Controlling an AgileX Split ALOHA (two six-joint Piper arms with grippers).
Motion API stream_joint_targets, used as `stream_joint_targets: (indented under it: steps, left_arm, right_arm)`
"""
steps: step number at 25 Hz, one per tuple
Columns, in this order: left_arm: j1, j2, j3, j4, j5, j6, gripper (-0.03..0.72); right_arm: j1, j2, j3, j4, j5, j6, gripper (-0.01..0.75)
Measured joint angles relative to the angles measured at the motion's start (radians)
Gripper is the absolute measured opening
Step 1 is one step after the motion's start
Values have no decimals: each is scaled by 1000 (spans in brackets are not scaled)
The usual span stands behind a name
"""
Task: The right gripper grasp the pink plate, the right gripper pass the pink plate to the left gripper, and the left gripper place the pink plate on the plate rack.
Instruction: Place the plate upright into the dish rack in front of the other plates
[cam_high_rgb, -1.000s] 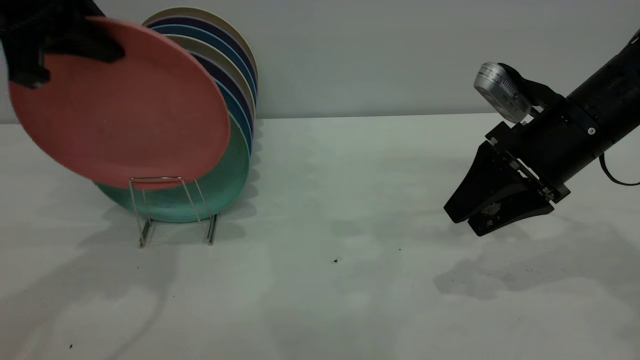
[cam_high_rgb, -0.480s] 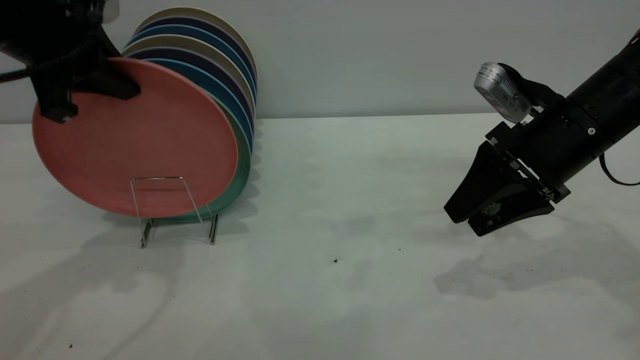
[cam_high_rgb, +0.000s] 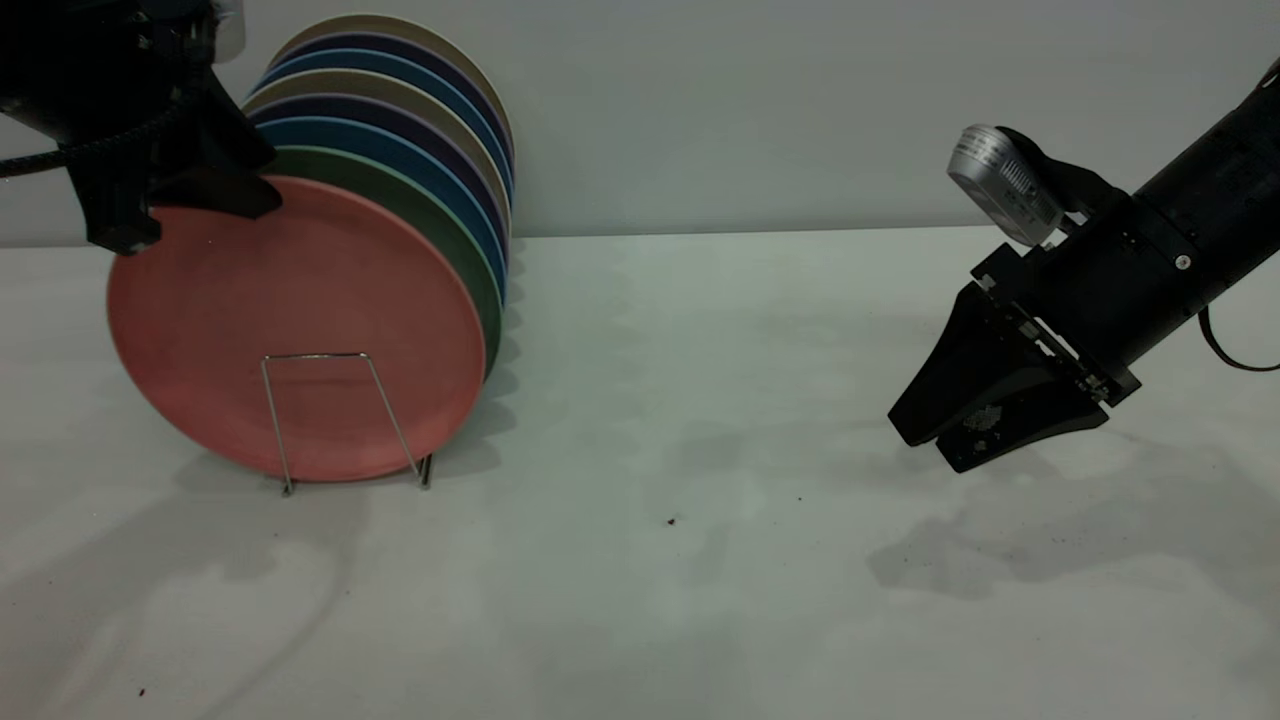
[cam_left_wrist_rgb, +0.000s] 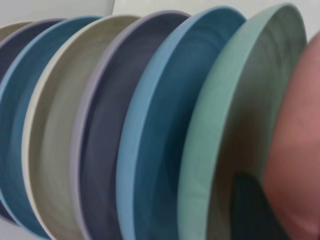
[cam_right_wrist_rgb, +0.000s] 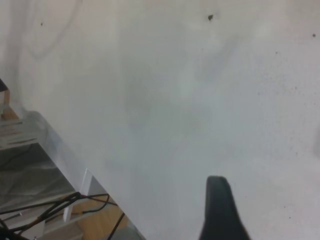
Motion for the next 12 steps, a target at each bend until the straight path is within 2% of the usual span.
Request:
stream_joint_targets:
  steps: [4, 12]
  left_arm:
    - [0, 0, 0, -2, -1, 0, 418]
    - [0, -106, 0, -2, 12, 0, 429]
  right_arm:
    - [0, 0, 0, -1, 0, 0, 510]
    - [0, 0, 0, -1, -1, 0, 510]
